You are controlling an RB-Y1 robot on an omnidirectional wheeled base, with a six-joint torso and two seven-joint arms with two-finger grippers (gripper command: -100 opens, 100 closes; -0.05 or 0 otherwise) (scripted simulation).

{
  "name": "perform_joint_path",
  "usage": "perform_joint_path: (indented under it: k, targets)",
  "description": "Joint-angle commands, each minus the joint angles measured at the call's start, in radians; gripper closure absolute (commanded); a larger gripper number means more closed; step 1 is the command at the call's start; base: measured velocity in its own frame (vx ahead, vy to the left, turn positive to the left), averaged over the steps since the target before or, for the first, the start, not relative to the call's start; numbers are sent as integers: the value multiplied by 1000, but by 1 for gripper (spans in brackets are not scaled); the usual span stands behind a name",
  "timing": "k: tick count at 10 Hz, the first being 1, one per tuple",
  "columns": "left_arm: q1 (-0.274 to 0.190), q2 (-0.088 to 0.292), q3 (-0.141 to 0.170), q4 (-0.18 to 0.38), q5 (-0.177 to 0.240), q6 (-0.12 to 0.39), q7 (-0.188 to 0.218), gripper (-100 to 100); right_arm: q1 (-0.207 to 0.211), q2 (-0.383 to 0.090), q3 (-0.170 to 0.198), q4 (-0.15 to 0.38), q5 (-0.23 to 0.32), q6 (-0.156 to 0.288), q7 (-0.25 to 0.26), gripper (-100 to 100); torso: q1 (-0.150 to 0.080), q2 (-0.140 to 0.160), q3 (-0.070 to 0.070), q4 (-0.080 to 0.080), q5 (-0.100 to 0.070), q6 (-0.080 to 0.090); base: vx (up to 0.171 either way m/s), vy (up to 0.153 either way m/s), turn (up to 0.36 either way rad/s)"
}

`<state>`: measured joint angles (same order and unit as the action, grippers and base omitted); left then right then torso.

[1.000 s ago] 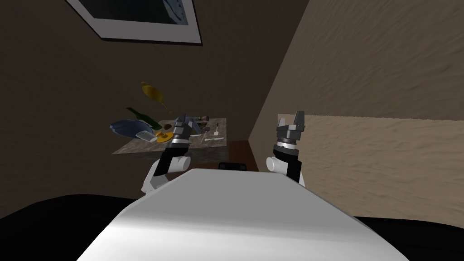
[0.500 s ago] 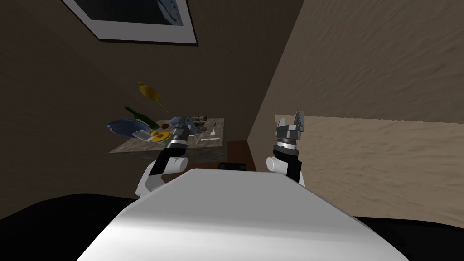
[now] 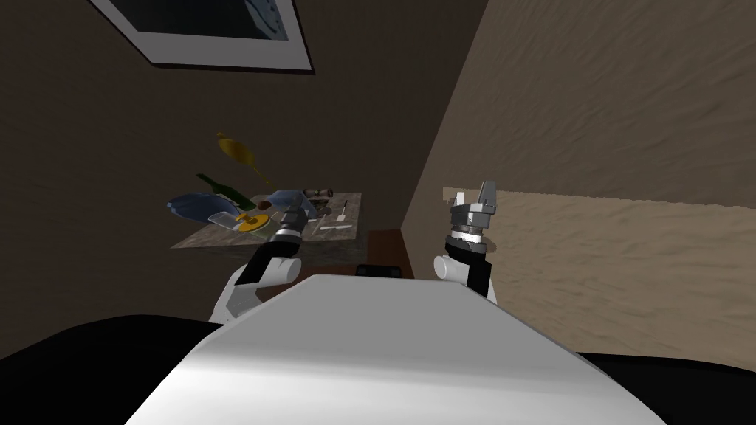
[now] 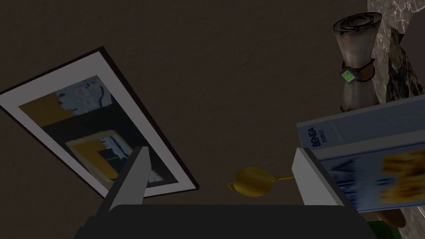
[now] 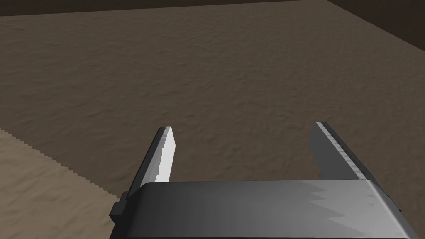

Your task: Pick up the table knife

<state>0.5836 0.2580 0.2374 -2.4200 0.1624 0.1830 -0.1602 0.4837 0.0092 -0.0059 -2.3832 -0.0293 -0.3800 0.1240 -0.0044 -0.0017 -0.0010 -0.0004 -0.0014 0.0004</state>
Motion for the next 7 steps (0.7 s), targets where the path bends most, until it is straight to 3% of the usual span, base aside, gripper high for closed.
perform_joint_path:
  k: [1, 3, 4, 6, 7]
  targets:
    - [17, 4, 28, 4, 25, 50, -23, -100, 0, 0, 0, 0, 0, 0, 0, 0, 0, 0, 0, 0, 0, 0, 28, -107, 13]
    - [17, 4, 28, 4, 25, 80, -23, -100, 0, 0, 0, 0, 0, 0, 0, 0, -2, -1, -1, 0, 0, 0, 23, -84, 15]
    - [35, 5, 53, 7, 49, 121, -47, -100, 0, 0, 0, 0, 0, 0, 0, 0, 1, 0, 0, 0, 0, 0, 31, -99, 6]
    - [35, 5, 53, 7, 49, 148, -47, -100, 0, 0, 0, 0, 0, 0, 0, 0, -1, -1, -1, 0, 0, 0, 26, -75, 13]
    - [54, 5, 80, 9, 74, 180, -71, -100, 0, 0, 0, 0, 0, 0, 0, 0, 1, -1, 0, 0, 0, 0, 47, -77, 5]
